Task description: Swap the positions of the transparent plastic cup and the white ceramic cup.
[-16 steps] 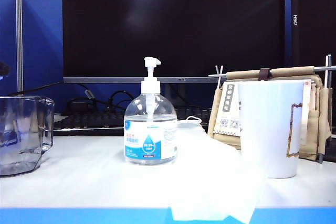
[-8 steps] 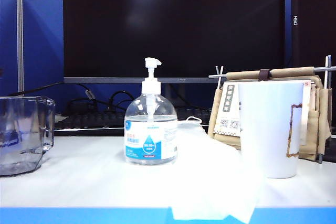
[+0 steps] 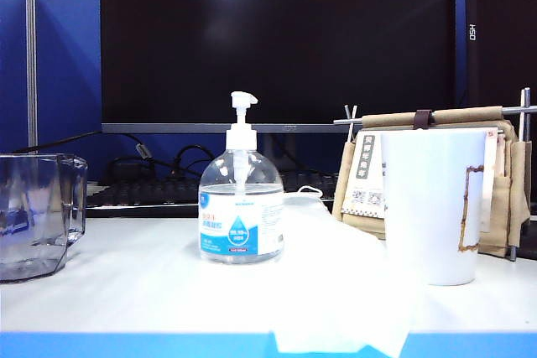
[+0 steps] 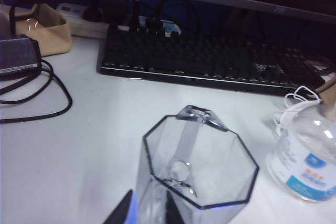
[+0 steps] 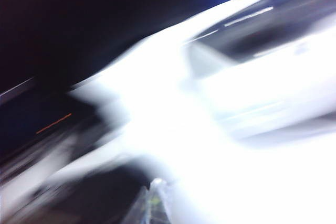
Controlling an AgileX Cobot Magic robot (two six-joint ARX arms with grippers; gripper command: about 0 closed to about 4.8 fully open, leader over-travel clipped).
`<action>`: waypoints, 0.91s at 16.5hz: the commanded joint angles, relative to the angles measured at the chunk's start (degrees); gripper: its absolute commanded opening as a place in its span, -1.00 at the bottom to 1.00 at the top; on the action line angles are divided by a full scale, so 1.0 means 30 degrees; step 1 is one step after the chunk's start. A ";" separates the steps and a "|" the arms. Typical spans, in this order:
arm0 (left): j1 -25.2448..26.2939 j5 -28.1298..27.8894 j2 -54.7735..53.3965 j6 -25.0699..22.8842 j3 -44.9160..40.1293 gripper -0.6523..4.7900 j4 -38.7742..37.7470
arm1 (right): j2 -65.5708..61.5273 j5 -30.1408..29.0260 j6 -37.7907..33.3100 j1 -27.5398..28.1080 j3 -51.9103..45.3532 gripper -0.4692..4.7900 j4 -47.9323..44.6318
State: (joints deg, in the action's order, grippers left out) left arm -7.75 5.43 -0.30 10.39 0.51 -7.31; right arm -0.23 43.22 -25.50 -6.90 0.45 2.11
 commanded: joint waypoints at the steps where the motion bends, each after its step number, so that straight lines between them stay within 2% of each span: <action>1: -0.0714 -0.0044 0.0015 0.0044 0.0022 -0.48 0.0168 | 0.0029 0.1916 0.0007 0.0860 -0.0138 -0.84 -0.0146; 15: -0.0685 -0.0073 0.0015 0.0044 0.0022 -0.48 0.0168 | 0.0029 0.2120 0.0007 0.0831 -0.0138 -0.84 -0.0138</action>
State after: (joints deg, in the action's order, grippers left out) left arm -9.87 5.19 -0.30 10.39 0.51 -7.29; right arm -0.23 49.43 -25.50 -4.34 0.45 2.42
